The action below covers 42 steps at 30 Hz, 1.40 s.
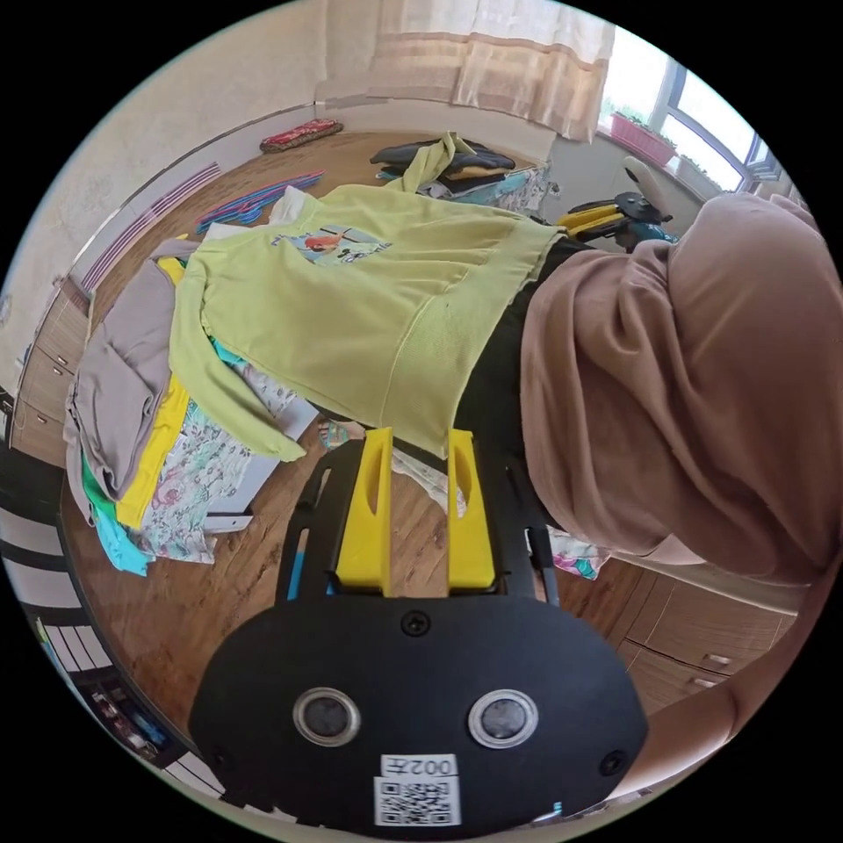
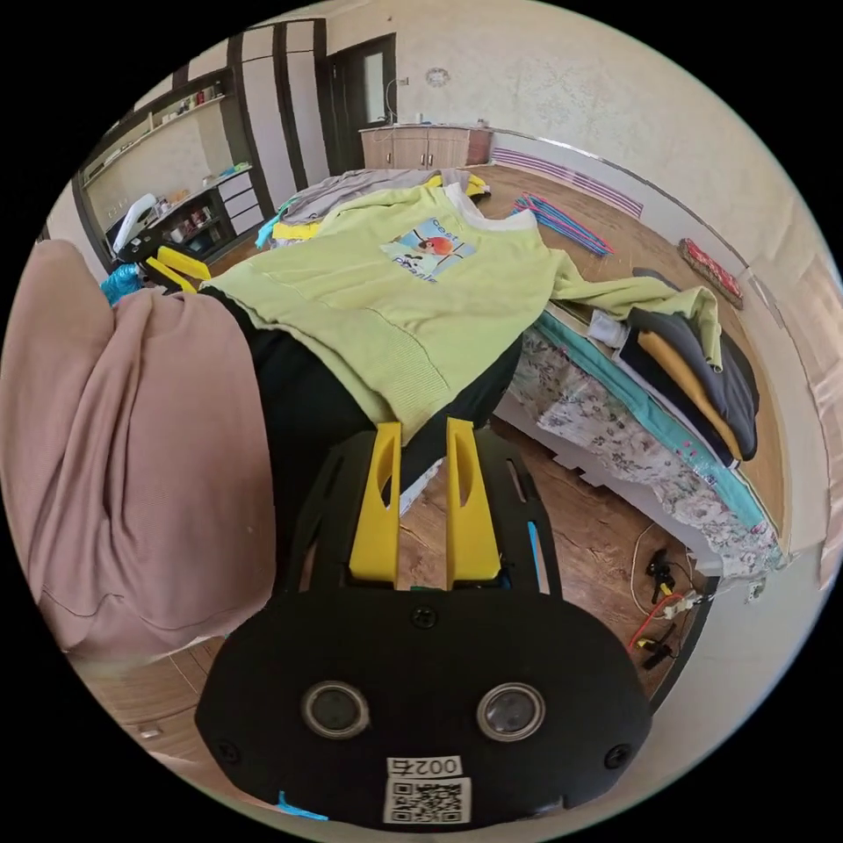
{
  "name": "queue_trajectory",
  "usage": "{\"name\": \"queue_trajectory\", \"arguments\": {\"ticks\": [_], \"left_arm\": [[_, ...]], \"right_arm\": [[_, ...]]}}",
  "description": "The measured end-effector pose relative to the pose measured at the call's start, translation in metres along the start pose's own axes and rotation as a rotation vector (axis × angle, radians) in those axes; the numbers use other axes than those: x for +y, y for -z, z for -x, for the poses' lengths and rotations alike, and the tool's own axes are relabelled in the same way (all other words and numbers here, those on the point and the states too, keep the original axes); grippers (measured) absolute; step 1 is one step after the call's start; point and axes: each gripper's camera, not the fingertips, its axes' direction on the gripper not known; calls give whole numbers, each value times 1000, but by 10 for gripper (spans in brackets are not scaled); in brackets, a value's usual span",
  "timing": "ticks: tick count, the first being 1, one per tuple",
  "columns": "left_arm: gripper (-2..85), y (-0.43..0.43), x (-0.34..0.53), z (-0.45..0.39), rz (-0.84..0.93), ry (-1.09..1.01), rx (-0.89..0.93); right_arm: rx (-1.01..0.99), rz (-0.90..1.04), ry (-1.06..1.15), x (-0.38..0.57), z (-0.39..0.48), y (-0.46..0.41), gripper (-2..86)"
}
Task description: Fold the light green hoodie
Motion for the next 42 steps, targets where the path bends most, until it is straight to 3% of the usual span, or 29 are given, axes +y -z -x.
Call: {"name": "queue_trajectory", "arguments": {"ticks": [10,21,25,34,38,42], "left_arm": [[-4,-19,-5,9,-6,28,-1],[-9,19,-19,2,101,-160,30],[-9,1,-22,2,141,-168,56],[5,-26,-12,21,157,-18,38],[2,-16,-13,54,71,189,-103],[-4,-23,-39,98,-128,389,-132]], "right_arm": [[13,-12,-23,-9,-7,-10,2],[124,153,303,-52,-3,22,-7],[72,180,284,-56,-12,11,-7],[-30,208,197,-57,-47,-14,23],[5,48,100,-70,-83,3,50],[32,-143,-18,-107,-130,-10,59]]}}
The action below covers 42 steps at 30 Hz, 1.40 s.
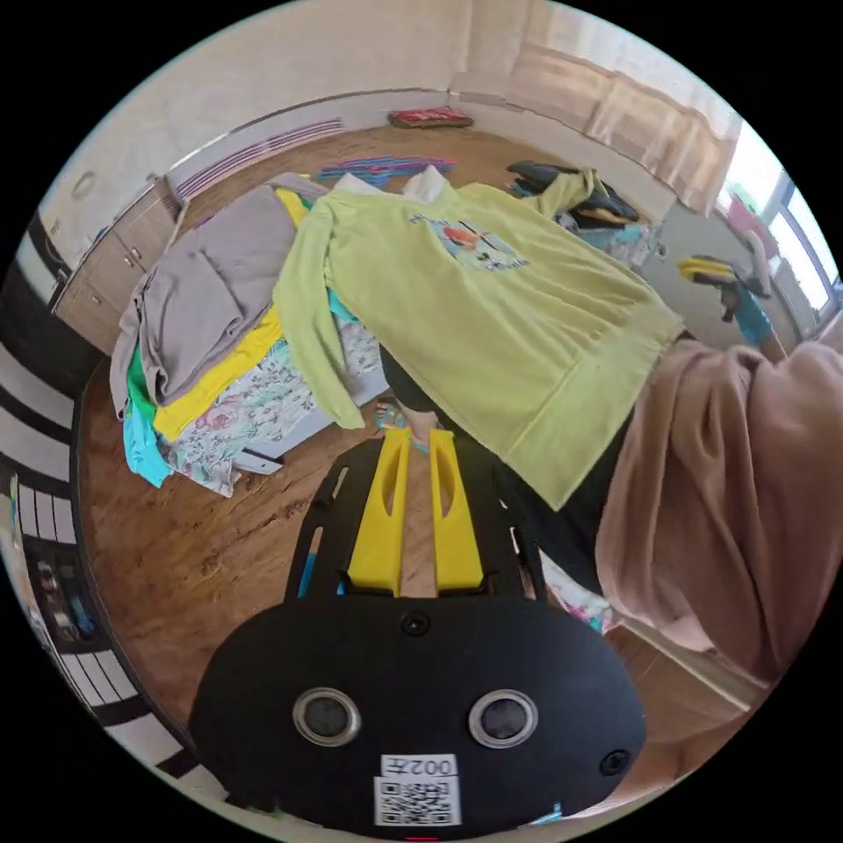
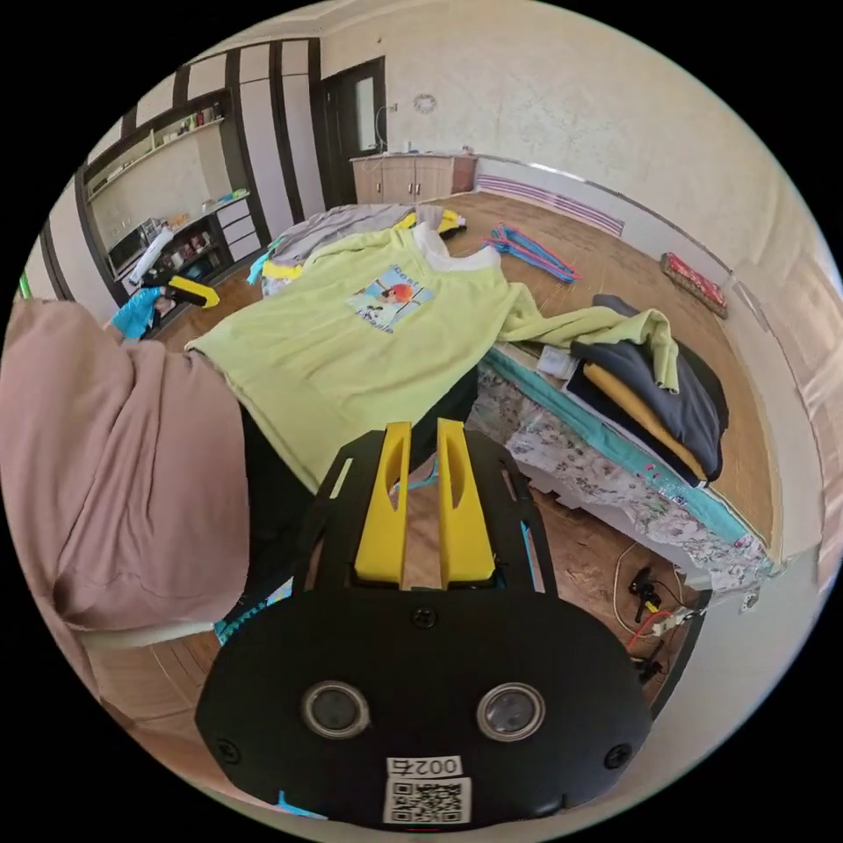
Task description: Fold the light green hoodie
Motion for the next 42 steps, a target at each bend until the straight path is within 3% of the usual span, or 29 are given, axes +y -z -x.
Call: {"name": "queue_trajectory", "arguments": {"ticks": [8,18,26,34,39,42], "left_arm": [[6,-45,-104,18,-113,87,-70],[76,-109,-189,48,-61,151,-268],[29,-142,-206,67,-41,195,-283],[-5,-118,-220,74,-60,181,-353],[-8,-126,-229,97,29,208,-444],[-9,-137,-228,115,43,271,-346]], "right_arm": [[14,-97,-99,-110,-58,-90,71],[89,2,-197,-206,-120,-216,100],[124,132,-263,-249,-159,-295,106],[174,171,-240,-279,-172,-335,21],[214,167,-247,-287,-182,-351,-3],[165,177,-258,-295,-192,-354,1]]}}
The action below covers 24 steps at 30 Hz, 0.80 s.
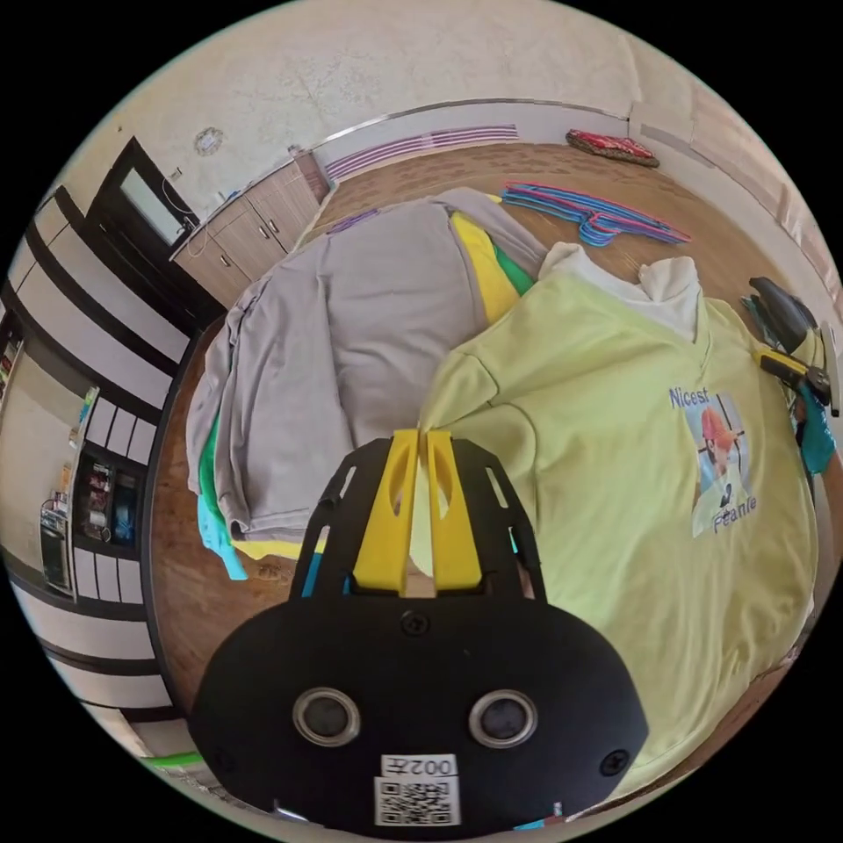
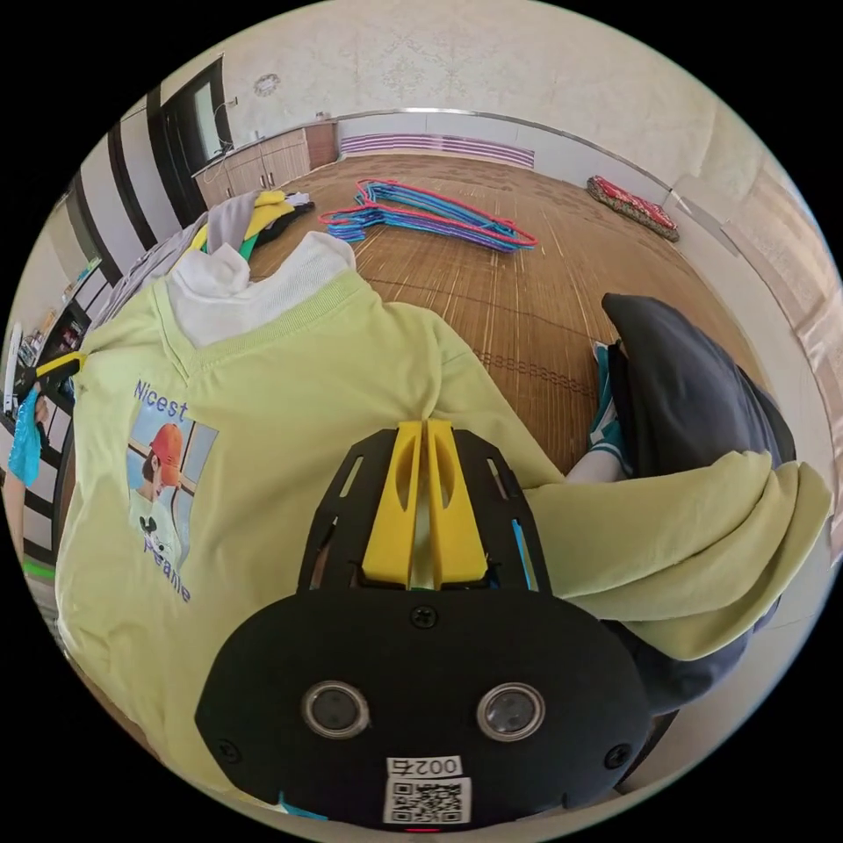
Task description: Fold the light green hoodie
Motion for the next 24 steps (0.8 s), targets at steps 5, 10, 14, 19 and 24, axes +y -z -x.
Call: {"name": "queue_trajectory", "arguments": {"ticks": [5,10,14,19,24], "left_arm": [[-9,-3,-6,6,24,46,68],[1,18,-22,0,-16,-8,83],[6,33,-53,-10,-65,-85,133],[18,22,-105,-38,-114,-165,220],[43,-15,-167,-88,-102,-235,291]], "right_arm": [[-22,5,66,-14,-5,7,37],[-40,-56,139,-31,-5,24,72],[-116,-119,169,-63,-4,31,91],[-216,-139,173,-115,9,17,101],[-262,-100,151,-168,31,-21,123]]}}
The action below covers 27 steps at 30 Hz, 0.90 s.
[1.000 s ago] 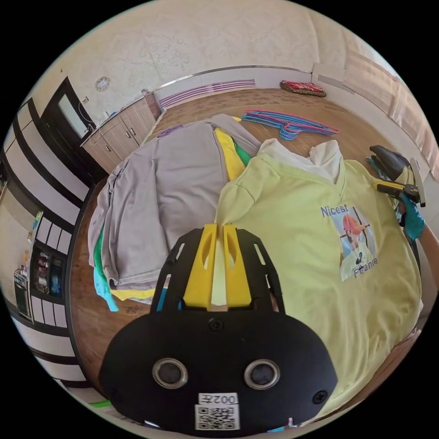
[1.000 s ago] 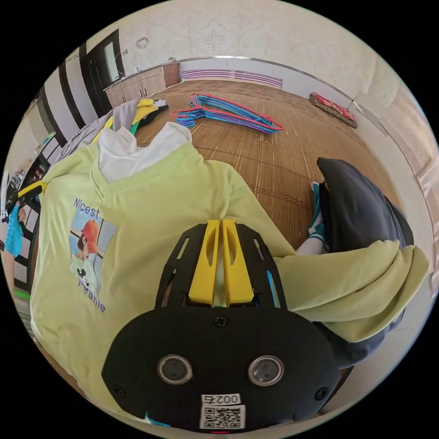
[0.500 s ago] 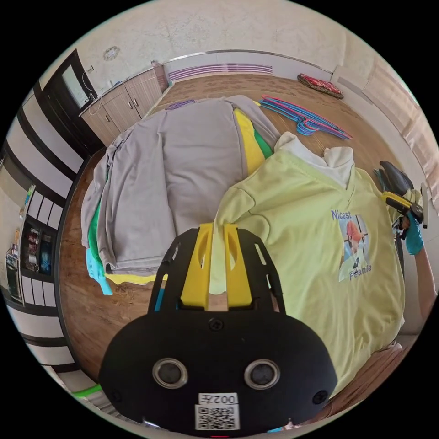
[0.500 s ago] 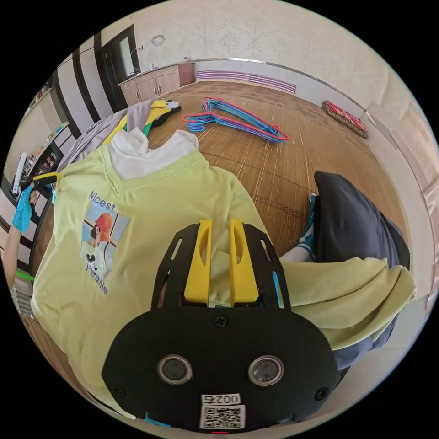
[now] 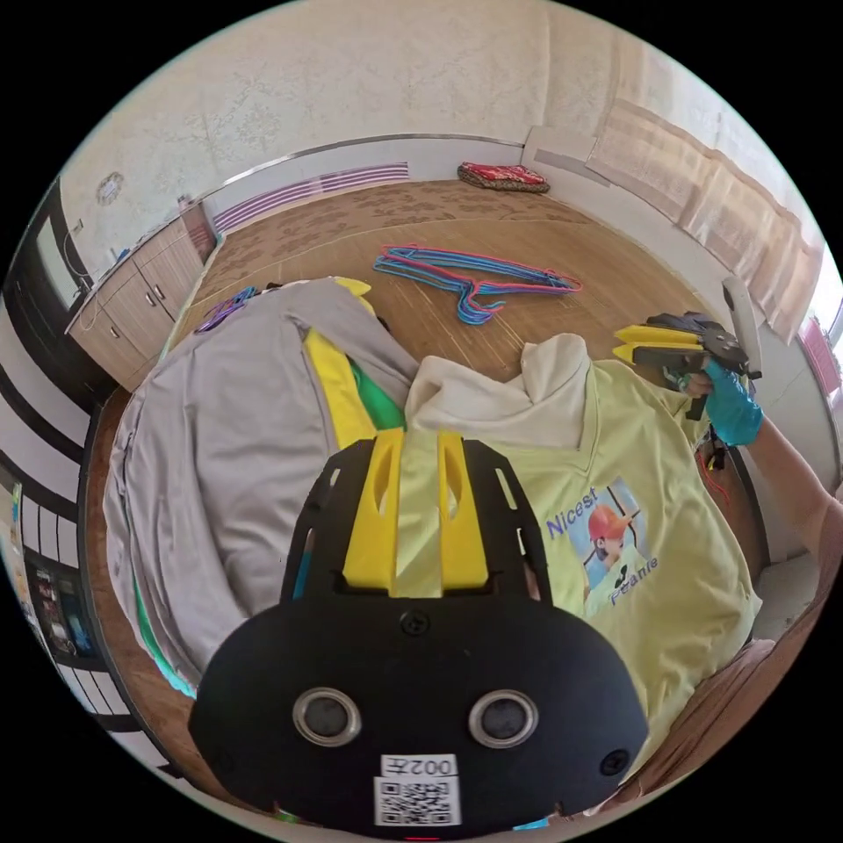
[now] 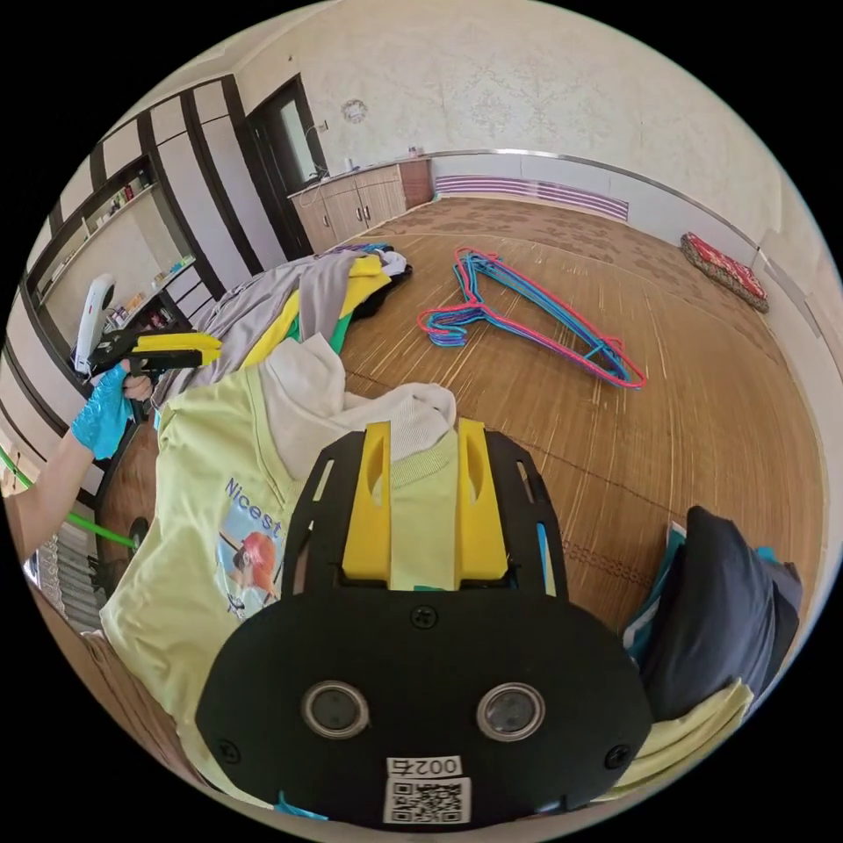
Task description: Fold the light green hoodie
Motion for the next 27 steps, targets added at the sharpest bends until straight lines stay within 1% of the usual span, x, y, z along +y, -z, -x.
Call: {"name": "queue_trajectory", "arguments": {"ticks": [2,3,5,7,10,12,16,21,24,27], "left_arm": [[64,-21,-18,-4,32,5,-11],[76,-35,-27,-6,53,22,-45],[83,-52,-38,-8,72,44,-66],[82,-66,-44,-9,79,58,-47],[68,-84,-49,-12,100,52,-58],[38,-89,-49,-15,108,24,-74],[-1,-76,-43,-19,67,-11,-51],[-8,-30,-14,-37,-39,-82,-44],[-8,-10,11,-52,-58,-152,-31],[-9,1,34,-67,-43,-210,-18]], "right_arm": [[-5,19,-32,-13,-2,-15,132],[-7,29,-37,-19,-3,-25,136],[-9,48,-44,-26,-5,-38,137],[-14,78,-50,-30,-7,-49,136],[-11,122,-50,-33,-6,-62,109],[-15,135,-26,-33,-2,-65,80],[-4,85,47,-27,11,-53,57],[25,-17,190,3,37,-12,51],[12,-34,250,28,49,6,51],[-15,-8,294,52,59,13,54]]}}
